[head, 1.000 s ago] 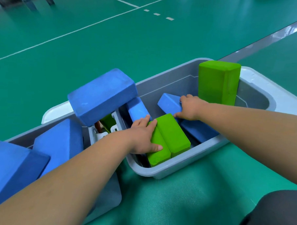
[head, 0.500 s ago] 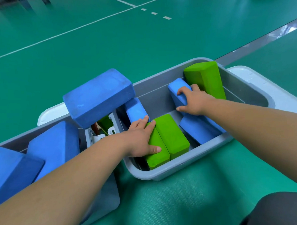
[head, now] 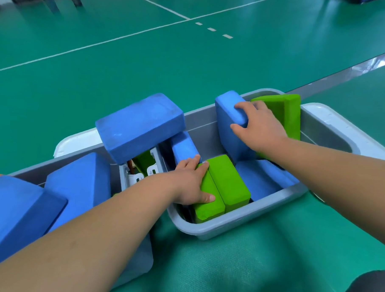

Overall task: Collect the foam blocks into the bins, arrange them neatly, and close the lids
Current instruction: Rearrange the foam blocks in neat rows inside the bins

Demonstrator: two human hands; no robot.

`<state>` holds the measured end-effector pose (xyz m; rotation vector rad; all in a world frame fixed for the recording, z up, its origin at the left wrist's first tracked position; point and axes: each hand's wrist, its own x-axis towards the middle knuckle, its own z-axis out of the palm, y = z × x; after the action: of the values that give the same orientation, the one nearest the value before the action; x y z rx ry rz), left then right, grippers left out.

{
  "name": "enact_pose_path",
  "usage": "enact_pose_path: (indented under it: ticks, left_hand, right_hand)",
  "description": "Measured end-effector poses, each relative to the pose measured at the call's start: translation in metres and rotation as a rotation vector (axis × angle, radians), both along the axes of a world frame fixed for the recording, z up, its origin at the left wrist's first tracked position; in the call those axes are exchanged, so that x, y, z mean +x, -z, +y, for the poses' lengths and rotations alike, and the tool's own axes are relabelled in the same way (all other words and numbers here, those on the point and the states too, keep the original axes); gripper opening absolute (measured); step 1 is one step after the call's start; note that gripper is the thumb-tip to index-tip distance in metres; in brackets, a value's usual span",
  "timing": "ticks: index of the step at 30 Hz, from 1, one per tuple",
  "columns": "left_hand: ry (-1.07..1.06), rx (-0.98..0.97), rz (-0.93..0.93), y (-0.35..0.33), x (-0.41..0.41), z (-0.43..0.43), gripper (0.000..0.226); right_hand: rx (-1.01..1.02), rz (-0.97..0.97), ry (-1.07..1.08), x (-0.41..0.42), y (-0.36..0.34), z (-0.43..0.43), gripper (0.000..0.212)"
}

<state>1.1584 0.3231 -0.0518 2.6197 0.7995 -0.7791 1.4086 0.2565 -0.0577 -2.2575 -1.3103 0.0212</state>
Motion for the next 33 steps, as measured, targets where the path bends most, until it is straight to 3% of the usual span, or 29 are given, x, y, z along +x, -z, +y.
enact_pose_path:
  ticks: [7, 13, 27, 33]
  left_hand:
    - [0.008, 0.029, 0.025, -0.007, 0.002, -0.005, 0.108]
    - [-0.001, 0.063, -0.014, -0.008, 0.001, -0.004, 0.111]
    - [-0.029, 0.080, -0.121, 0.004, -0.004, 0.004, 0.121]
    - [-0.051, 0.096, -0.134, 0.003, -0.004, 0.004, 0.127]
  right_hand:
    - [0.278, 0.052, -0.046, -0.023, -0.039, 0.001, 0.057]
    - [0.398, 0.146, -0.046, -0.040, -0.059, 0.007, 0.054]
    - [-0.197, 0.172, -0.201, -0.066, 0.009, 0.023, 0.071]
    - [-0.336, 0.104, -0.252, -0.070, 0.029, 0.028, 0.069]
